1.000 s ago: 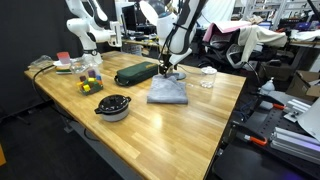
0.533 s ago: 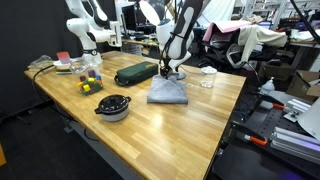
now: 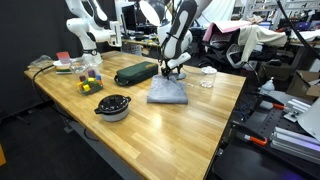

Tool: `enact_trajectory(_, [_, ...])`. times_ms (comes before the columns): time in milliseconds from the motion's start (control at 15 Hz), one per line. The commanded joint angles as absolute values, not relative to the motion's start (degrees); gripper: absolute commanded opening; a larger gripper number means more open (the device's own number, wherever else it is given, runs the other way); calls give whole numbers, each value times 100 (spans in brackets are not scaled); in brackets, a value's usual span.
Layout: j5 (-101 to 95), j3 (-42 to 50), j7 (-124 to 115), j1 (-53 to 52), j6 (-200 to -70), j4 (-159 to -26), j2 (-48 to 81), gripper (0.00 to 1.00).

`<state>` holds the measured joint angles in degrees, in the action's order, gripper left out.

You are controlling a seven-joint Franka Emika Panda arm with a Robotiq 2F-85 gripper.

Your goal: Unfold the towel on the table

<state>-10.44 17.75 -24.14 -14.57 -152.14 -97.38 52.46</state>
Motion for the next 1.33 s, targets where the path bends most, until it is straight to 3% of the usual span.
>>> enact_trajectory(0, [-858,1546,-2352,-1248,-14940,-9441,5355,73])
enact_trajectory(67, [-815,1485,-2315,-1206,-14899,-9407,5373,71])
enact_trajectory(733, [-581,1171,-2248,-902,-14688,-9308,5359,2])
enact_trajectory(1267, [-769,1213,-2166,-1096,-15182,-9930,4806,1])
